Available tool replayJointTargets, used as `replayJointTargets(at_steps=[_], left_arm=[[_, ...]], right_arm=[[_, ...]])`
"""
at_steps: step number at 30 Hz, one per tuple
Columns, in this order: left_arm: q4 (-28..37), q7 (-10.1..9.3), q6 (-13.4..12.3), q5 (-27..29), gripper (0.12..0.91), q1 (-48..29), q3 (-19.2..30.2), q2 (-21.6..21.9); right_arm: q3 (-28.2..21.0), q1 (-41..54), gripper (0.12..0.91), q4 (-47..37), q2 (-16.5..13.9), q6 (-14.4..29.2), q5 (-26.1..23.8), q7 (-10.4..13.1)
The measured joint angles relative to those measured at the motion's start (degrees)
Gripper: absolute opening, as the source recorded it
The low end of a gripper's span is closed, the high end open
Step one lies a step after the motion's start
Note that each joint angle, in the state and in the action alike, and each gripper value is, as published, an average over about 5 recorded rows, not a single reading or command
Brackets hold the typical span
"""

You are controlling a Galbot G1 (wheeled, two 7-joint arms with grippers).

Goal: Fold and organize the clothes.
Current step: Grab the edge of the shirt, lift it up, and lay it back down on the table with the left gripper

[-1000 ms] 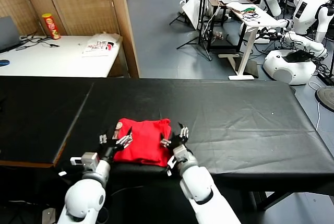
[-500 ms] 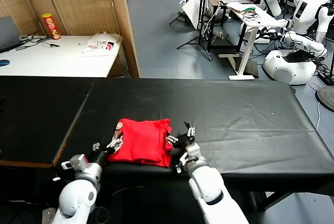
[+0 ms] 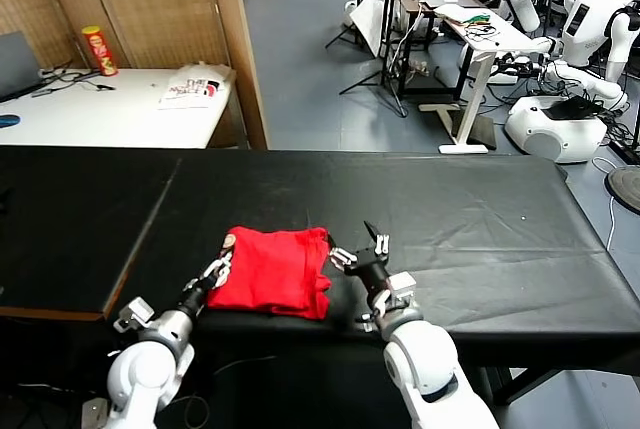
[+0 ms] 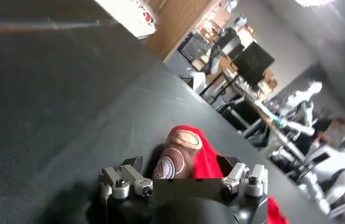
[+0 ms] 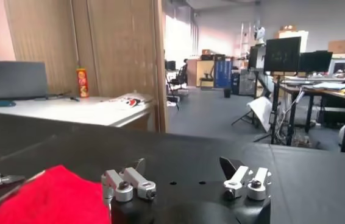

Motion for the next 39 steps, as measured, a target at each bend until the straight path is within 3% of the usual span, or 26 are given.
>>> replayJointTargets(at_steps=[4,8,12,17,24,29,39], left_arm=[[0.77,0.17,-0.1,0.05,0.576,0.03,0.03,-0.34],[1.28,0.32,-0.12,0.51,0.325,0.22,0.2,-0.82],[1.37,0.27,-0.19,1.89,0.168,0.03,0.57,-1.23],[0.74,0.04,-1.17,8.13,0.158,-0.78,1.3,-0.7],[0.47,0.08,-2.64,25.45,0.157,-2.51,1.38,3.13],[-0.67,-0.12,-2.61,35.97,0.157,-2.22,-0.47,9.26],[-4.68,0.25,-3.93,51.59,0.157,0.73,-6.16,24.55]], right_arm=[[0.17,-0.16,0.798,0.13,0.06,0.03,0.05,-0.19],[0.38,-0.32,0.798,0.24,0.07,0.03,0.07,-0.27],[0.6,-0.68,0.798,0.56,0.31,0.02,-0.08,-0.2],[1.03,-1.68,0.798,1.23,1.13,0.32,-1.7,-0.09],[1.82,-3.46,0.798,2.64,1.78,0.42,-3.1,-0.05],[2.61,-4.48,0.798,3.51,1.79,0.42,-3.19,0.06],[2.14,-4.74,0.798,4.1,2.4,0.48,-3.15,0.13]])
